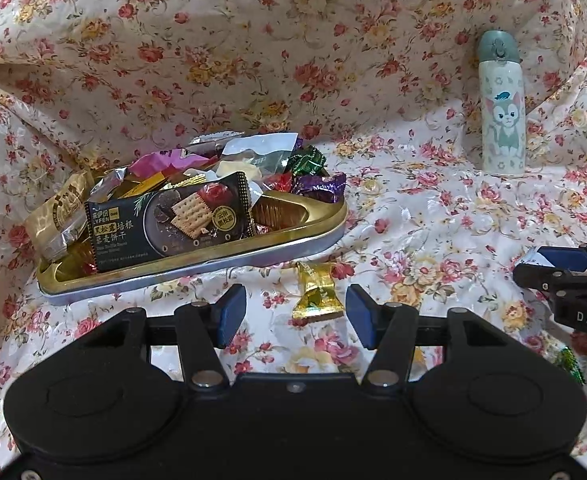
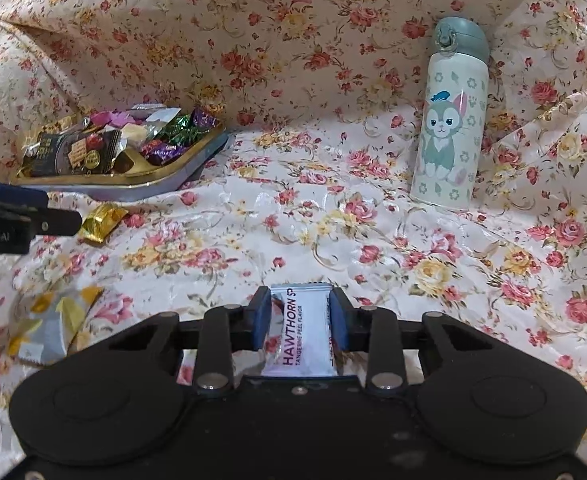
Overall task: Organize snacks
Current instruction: 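Grasp the gold candy with the left tool while the right tool grasps the white Hawthorn packet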
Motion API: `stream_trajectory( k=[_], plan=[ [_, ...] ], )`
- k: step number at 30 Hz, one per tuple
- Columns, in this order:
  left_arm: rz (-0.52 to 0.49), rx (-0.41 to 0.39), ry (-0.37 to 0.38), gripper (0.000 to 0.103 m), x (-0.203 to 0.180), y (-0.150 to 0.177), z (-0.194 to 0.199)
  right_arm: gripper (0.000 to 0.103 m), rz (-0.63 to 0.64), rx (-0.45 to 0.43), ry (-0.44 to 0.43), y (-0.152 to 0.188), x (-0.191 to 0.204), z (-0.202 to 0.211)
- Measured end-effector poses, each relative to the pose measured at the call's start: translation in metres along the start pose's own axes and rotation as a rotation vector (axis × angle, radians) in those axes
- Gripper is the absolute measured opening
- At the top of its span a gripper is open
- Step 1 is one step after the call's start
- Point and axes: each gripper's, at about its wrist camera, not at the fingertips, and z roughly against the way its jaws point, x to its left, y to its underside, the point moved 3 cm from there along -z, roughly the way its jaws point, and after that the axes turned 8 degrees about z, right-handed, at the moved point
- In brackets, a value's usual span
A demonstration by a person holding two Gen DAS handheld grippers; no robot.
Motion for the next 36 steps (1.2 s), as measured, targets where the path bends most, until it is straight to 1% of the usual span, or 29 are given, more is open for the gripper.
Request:
stream_trajectory(
  k=[8, 12, 15, 17, 20, 30, 33, 36],
  plan=[
    [-0.007, -0.001, -0.01, 0.061, -0.002, -0.007, -0.012, 0.034, -0.076, -0.01, -0.016, -0.002, -0.005, -0.006],
    [-0.015, 0.003, -0.006, 0.061, -0.006, -0.008, -0.02, 0.034, -0.059, -0.004, 0.002, -0.002, -0.001, -0.007],
    [-0.046, 0.002, 0.003, 0.062, -0.012, -0.007, -0.026, 0.034, -0.03, 0.002, 0.023, -0.003, 0.003, -0.008],
    [-0.068, -0.002, 0.006, 0.065, -0.015, -0.004, -0.029, 0.034, -0.021, 0.005, 0.029, -0.003, 0.004, -0.008],
    [-0.095, -0.019, 0.001, 0.065, -0.017, -0.001, -0.034, 0.034, -0.019, 0.006, 0.032, -0.002, 0.004, -0.007],
    [-0.054, -0.02, 0.028, 0.065, -0.012, 0.004, -0.043, 0.034, -0.019, 0.009, 0.034, -0.002, 0.004, -0.008],
    [-0.024, -0.009, 0.053, 0.059, -0.008, 0.005, -0.043, 0.034, -0.02, 0.009, 0.033, -0.002, 0.003, -0.008],
    [-0.011, -0.005, 0.082, 0.046, -0.006, 0.006, -0.041, 0.034, -0.017, 0.01, 0.035, -0.002, 0.003, -0.008]
  ],
)
